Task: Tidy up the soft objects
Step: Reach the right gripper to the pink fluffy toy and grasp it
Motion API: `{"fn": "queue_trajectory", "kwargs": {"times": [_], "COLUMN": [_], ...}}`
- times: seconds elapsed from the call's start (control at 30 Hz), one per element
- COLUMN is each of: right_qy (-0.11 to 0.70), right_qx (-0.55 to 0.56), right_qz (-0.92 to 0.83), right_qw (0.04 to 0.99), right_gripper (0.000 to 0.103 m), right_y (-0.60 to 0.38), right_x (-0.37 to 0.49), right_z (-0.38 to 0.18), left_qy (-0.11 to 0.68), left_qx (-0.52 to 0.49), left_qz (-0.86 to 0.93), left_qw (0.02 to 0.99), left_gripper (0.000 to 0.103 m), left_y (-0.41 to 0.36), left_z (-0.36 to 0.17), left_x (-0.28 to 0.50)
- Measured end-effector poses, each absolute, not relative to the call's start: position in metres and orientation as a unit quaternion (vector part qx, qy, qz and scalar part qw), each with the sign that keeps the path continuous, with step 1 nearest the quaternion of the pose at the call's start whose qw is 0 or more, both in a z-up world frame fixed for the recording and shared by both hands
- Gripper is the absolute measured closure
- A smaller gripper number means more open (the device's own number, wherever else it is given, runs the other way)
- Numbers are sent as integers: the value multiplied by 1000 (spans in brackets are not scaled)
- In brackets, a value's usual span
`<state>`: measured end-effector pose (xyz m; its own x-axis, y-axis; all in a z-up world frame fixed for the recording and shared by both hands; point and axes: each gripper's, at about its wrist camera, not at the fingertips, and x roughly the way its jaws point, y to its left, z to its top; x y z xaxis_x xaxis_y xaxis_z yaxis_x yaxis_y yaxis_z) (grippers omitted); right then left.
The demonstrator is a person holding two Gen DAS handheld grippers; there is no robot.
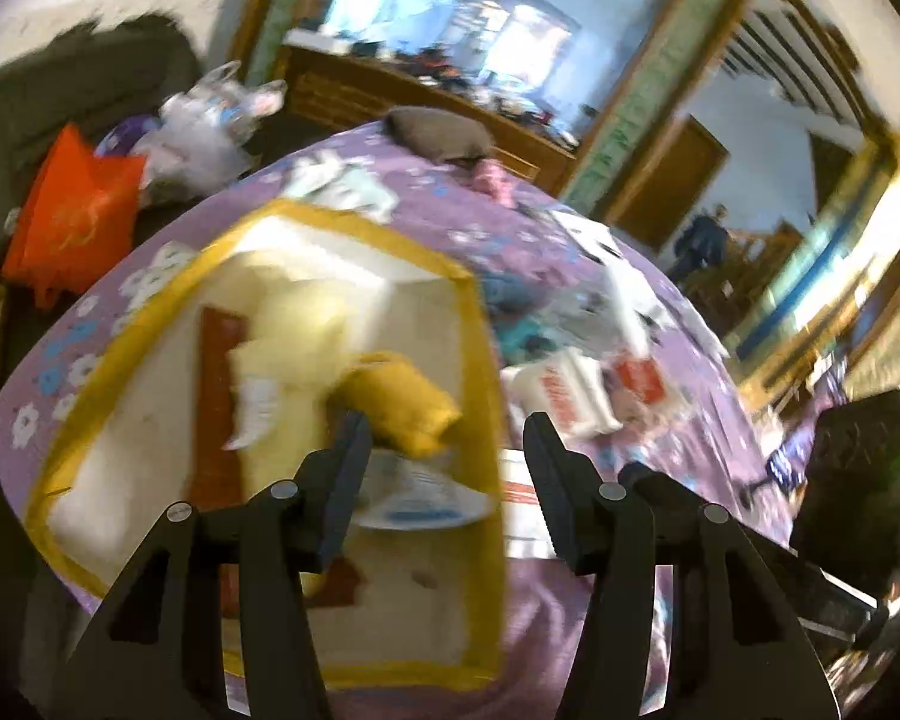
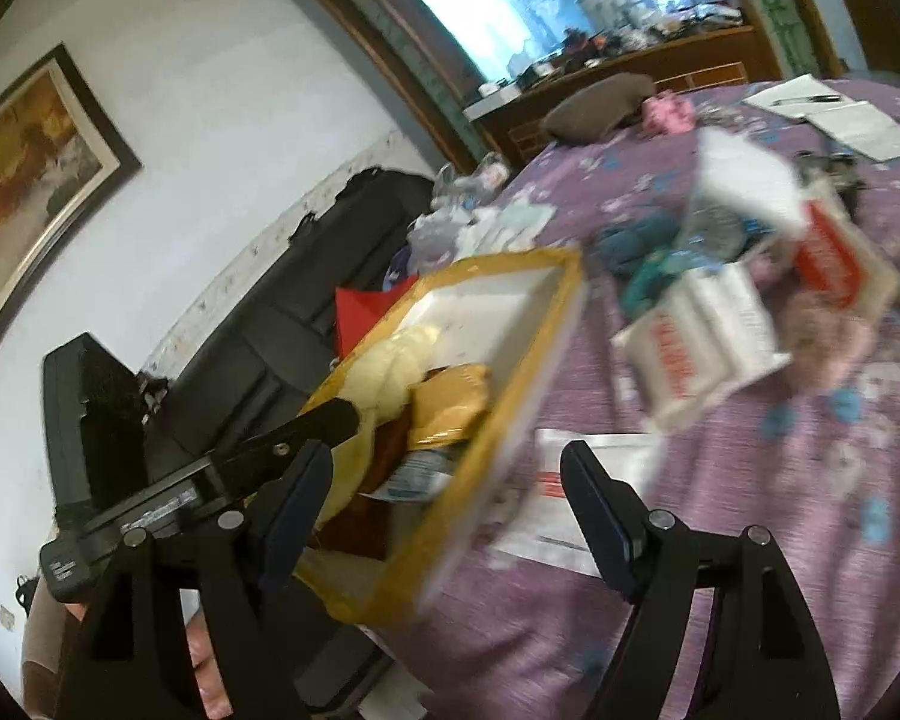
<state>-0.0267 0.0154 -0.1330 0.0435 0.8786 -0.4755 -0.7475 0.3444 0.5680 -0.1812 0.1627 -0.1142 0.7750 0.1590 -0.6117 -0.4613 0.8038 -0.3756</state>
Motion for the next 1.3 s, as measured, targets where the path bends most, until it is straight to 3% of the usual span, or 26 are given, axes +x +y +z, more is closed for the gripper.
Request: {"fn": "queue_trajectory", "kwargs": {"times": [0.4,0.77,1.07,1.3], "right_qy": [393,413,423,436], "right_qx": [136,186,148,139], "right_qz": [526,521,500,498], "right_qw": [742,724,741,736], "right_gripper": [24,24,24,24], "right_y": [-64,-120,-137,-117], "right_x": [24,45,36,36], "right_z": [-150,-182,-181,-182], "left_qy": [333,375,355,367], "left_qx": [-205,-230,-225,-236], "left_qz": [103,91,74,80], "left_qw": [914,893,904,896], "left_gripper": [50,50,50,50], "left_y": [78,39,17,55], "left_z": [-102,-117,-108,-122], "left_x": [-113,-56,-67,-89]}}
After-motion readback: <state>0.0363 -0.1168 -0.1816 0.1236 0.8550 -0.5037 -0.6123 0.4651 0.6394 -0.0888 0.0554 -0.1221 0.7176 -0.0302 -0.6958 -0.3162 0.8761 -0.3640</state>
